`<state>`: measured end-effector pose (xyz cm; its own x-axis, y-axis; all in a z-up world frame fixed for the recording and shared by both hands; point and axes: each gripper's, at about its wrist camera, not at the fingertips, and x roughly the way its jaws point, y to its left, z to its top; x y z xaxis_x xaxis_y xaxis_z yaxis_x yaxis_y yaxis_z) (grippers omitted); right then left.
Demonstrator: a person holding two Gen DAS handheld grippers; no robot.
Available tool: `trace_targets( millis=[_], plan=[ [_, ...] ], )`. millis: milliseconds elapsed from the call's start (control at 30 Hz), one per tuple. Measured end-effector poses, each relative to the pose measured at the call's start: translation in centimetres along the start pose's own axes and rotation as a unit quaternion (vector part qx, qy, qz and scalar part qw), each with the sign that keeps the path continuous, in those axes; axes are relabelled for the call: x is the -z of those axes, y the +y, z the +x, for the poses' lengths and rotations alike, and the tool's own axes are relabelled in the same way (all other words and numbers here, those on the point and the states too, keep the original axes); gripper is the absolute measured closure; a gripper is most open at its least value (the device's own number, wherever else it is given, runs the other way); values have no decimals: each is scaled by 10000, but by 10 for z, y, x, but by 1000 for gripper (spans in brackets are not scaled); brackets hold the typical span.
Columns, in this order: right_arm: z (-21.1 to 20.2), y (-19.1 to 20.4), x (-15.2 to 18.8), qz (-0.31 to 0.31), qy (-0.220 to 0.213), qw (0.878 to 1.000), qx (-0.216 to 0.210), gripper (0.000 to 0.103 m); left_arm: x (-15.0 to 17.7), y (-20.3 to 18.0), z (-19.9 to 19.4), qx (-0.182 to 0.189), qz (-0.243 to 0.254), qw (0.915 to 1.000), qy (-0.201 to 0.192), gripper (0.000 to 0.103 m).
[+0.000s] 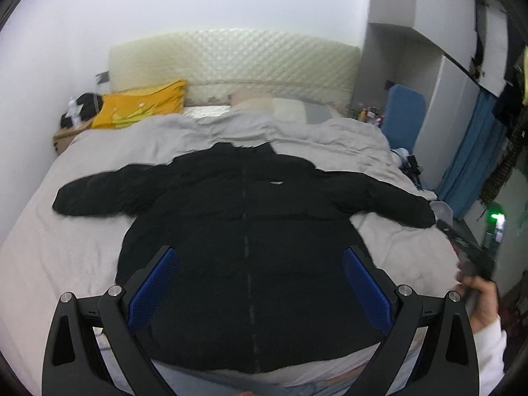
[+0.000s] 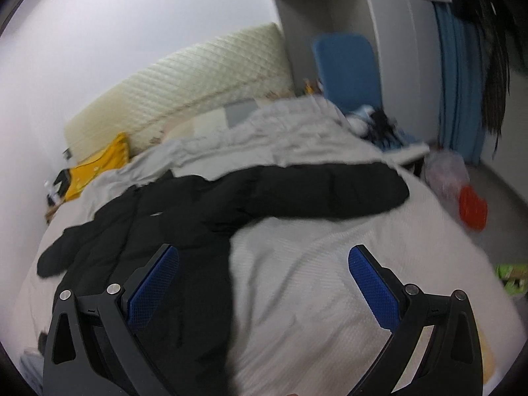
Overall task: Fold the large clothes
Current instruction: 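Reach the right tool to the jacket sleeve cuff and grasp it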
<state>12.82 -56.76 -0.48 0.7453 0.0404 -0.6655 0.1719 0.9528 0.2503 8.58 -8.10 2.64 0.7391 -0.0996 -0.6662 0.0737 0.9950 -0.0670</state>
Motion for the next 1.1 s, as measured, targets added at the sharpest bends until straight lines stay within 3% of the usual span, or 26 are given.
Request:
trace_targets(
  millis=[200,333,467,833,1100],
  plan=[
    [69,-73,-2,924,304,9952,-49,7,-20,-28,28,287,149,9994,105,3],
    [108,-112,1,1398,441,9892,-40,17,-30,-32,61,173,109,9995,224,3],
    [141,-150,6,1945,553,9793,-47,19,-37,-29,94,-45,29,9997,238,3],
    [201,-202,6,2819,168,9592,-165,19,-35,4,195,-418,-48,9982,432,3],
    [224,-228,-11,3336,-634,9404,-181,19,-20,29,257,-599,-52,9965,576,3]
  ],
)
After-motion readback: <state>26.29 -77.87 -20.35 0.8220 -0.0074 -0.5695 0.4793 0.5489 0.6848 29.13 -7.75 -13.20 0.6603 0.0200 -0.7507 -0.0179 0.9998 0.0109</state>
